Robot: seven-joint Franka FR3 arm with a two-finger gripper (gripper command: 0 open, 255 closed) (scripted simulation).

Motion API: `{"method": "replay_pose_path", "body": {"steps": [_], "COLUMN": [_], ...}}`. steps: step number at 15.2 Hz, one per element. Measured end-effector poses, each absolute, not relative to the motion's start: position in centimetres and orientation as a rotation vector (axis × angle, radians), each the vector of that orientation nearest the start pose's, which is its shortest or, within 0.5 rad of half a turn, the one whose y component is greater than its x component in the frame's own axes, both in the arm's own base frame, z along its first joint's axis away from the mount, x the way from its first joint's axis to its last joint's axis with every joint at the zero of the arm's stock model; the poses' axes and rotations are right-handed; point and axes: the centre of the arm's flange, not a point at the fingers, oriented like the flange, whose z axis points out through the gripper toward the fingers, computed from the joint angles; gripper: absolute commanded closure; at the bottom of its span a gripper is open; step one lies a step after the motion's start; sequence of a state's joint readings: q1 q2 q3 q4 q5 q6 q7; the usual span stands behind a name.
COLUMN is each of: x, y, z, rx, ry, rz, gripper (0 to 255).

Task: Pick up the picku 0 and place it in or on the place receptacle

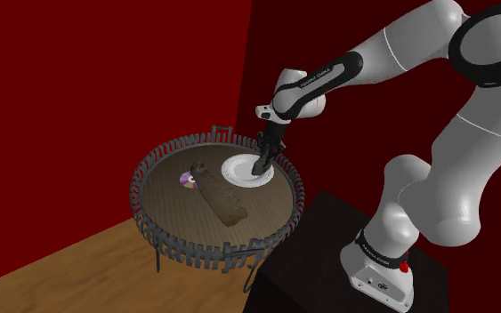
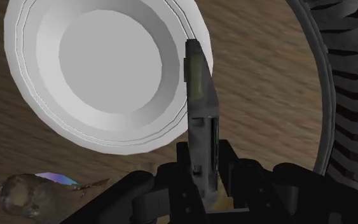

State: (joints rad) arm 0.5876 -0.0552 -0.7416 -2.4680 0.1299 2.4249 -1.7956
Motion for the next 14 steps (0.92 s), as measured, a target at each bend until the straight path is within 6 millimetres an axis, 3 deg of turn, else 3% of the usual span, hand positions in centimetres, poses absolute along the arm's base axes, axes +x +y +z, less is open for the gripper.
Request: {"method": "replay_pose_path", "body": {"steps": [7, 14], "x": [54.3, 55.4], "y": [-10.9, -11.7], "z": [33.0, 29.6], "rx": [-2.197, -2.194], "ry": [-2.139, -2.14], "rz": [-0.153, -0.154], "gripper": [255, 255]}}
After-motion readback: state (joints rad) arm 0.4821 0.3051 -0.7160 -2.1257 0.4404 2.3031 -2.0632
